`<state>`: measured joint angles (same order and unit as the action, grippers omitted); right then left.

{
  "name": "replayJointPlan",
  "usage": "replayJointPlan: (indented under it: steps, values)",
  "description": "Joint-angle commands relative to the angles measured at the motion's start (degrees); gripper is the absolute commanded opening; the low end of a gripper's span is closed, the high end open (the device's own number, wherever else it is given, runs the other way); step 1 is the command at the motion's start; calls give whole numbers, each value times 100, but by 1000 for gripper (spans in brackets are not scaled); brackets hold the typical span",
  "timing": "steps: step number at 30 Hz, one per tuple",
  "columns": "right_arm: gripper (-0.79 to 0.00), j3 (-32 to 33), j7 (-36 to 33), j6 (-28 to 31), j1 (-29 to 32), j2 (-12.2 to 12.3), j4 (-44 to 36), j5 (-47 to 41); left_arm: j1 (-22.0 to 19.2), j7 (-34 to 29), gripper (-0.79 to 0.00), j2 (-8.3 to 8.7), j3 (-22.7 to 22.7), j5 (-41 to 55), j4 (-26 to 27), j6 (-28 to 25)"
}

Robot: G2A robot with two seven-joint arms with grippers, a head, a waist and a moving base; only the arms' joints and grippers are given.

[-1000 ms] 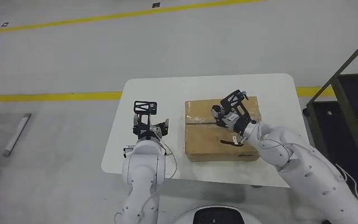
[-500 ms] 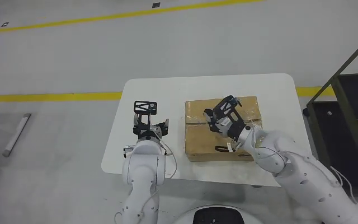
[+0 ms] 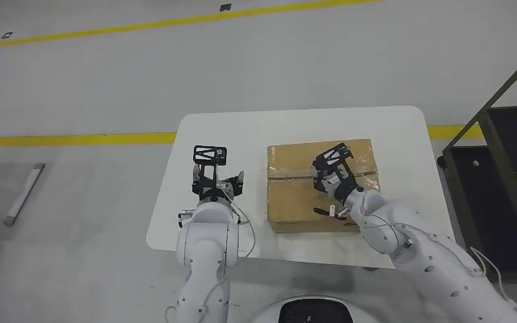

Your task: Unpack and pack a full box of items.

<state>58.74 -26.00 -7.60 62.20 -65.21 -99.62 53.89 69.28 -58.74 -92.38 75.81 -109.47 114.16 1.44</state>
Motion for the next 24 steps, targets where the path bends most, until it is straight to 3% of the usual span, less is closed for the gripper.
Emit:
replayJointPlan:
  steps: [1,24]
  values:
    - [-785,85,-97,-143,65,4,-32,33,0,0,0,0,0,0,0,0]
    - [-785,1591,-616,-916,1219,145,-810,470,0,0,0,0,0,0,0,0]
